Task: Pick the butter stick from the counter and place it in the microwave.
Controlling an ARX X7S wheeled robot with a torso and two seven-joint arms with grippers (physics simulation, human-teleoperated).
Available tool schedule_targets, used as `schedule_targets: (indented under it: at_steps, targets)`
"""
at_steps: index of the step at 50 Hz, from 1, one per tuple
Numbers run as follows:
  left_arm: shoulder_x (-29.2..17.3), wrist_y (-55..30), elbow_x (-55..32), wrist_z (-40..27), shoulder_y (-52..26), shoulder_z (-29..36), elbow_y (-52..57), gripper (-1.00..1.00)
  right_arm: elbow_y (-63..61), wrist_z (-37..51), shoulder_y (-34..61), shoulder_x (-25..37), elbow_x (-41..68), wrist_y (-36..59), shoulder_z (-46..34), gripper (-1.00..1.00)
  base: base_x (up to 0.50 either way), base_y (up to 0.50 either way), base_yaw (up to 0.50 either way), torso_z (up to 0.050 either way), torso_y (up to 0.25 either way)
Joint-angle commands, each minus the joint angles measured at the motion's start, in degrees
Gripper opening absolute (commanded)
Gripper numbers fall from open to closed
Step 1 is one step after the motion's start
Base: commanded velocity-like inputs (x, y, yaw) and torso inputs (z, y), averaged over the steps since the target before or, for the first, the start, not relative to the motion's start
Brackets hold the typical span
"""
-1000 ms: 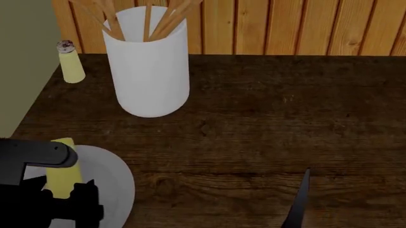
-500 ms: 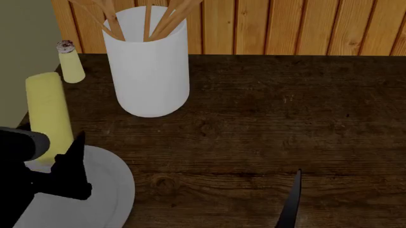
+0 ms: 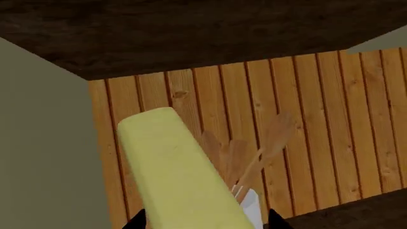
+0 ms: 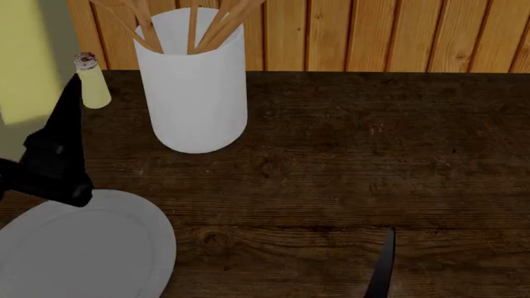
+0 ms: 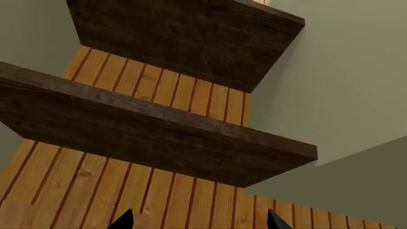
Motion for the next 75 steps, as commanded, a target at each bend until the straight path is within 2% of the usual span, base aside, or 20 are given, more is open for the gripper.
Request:
schedule_targets:
  at_steps: [1, 21, 36, 49, 61, 75]
  targets:
    - [0.4, 0.7, 0.3, 2.5, -7.3, -2.4, 0.6, -1.00, 0.0, -1.4, -1.0, -1.0, -0.8, -0.8, 1.8, 1.00, 0.00, 0.00, 0.00, 0.000, 0.000]
    - [1.9, 0.2, -4.3, 0.5, -17.3, -7.1, 0.8, -1.00, 0.0, -1.6, 0.1, -1.0, -1.2, 0.0, 1.2, 1.00, 0.00, 0.00, 0.00, 0.000, 0.000]
    - [2.5, -2.6, -6.6, -0.5, -24.0, -7.1, 0.2, -1.00, 0.0, -1.7, -0.2, -1.0, -1.1, -0.8, 0.9, 1.00, 0.00, 0.00, 0.00, 0.000, 0.000]
    - [5.0, -7.3, -10.0, -1.3, -36.4, -6.5, -4.3, -1.00, 0.0, -1.5, -0.6, -1.0, -1.0, -1.4, 0.6, 1.00, 0.00, 0.00, 0.00, 0.000, 0.000]
    - [6.7, -9.8, -8.9, -0.2, -45.7, -5.2, -9.4, -1.00, 0.0, -1.4, -1.1, -1.0, -0.4, -2.4, 0.7, 1.00, 0.00, 0.00, 0.00, 0.000, 0.000]
    - [11.1, -13.2, -8.0, 2.5, -61.7, -3.3, -19.5, -1.00, 0.0, -1.4, -2.3, -1.0, 0.1, -4.4, 0.8, 1.00, 0.00, 0.00, 0.00, 0.000, 0.000]
